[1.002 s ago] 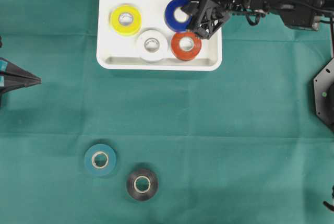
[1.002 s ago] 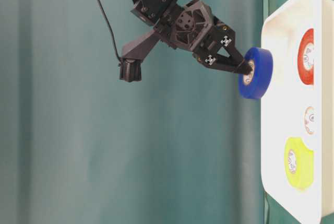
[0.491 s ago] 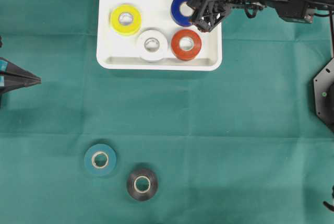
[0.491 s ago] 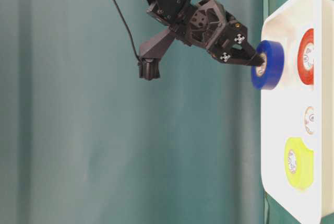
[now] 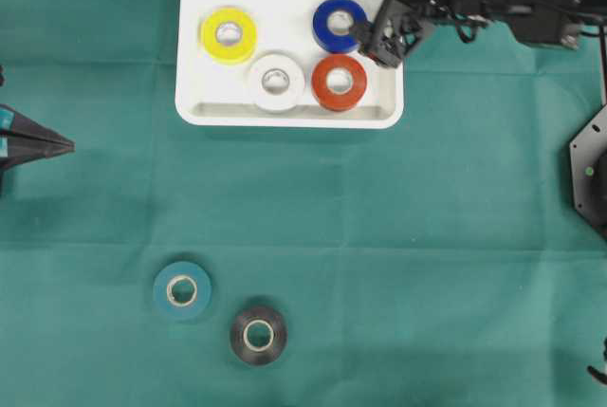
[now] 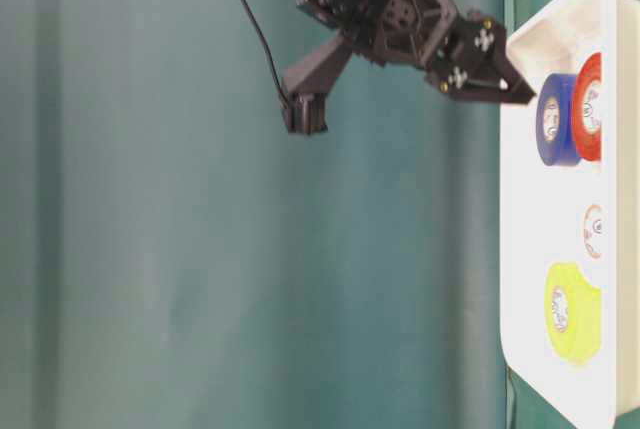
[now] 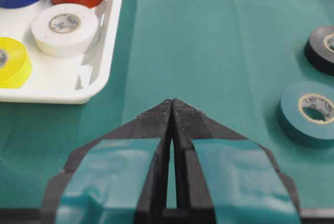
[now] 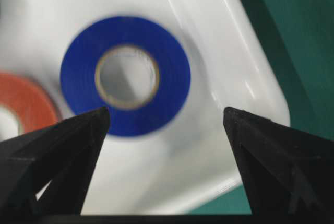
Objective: Put the tape into the white case with the right arm.
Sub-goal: 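Open the right gripper to release the blue roll and withdraw right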
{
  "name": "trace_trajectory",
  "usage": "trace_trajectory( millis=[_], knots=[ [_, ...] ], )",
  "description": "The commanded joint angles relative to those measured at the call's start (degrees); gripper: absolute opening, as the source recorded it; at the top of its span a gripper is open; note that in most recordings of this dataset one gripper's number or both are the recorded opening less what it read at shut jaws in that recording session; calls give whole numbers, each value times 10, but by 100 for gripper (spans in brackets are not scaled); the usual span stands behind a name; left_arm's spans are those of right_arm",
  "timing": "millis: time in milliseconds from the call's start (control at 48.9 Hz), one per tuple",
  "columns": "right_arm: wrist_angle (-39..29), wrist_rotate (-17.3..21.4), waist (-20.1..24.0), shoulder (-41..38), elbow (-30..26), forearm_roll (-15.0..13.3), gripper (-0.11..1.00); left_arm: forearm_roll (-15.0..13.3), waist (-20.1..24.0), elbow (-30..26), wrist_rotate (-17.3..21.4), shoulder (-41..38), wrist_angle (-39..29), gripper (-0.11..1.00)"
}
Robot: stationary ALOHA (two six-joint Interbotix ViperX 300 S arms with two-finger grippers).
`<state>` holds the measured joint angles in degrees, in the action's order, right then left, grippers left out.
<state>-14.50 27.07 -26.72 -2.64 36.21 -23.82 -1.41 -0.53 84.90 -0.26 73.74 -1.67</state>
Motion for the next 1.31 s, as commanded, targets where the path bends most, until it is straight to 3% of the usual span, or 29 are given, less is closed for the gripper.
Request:
trace_trajectory(
  millis=[0, 327, 532, 777, 941, 1288],
  knots=[
    [2, 0, 0, 46, 18, -3, 66, -1, 2, -5, 1, -4, 3, 1],
    [20, 0, -1, 188, 166, -5, 66, -2, 1, -5, 1, -4, 3, 1],
    [86, 1, 0, 264, 243, -5, 66, -2, 2, -5, 1, -4, 3, 1],
    [138, 4, 12, 273, 273, -5, 66, -2, 2, -5, 1, -5, 3, 1],
    [139, 4, 63, 275, 283, -5, 66, -2, 2, -5, 0, -4, 3, 1],
    [135, 6, 244, 290, 302, -4, 65, -2, 2, -6, 0, -4, 3, 1]
  ],
)
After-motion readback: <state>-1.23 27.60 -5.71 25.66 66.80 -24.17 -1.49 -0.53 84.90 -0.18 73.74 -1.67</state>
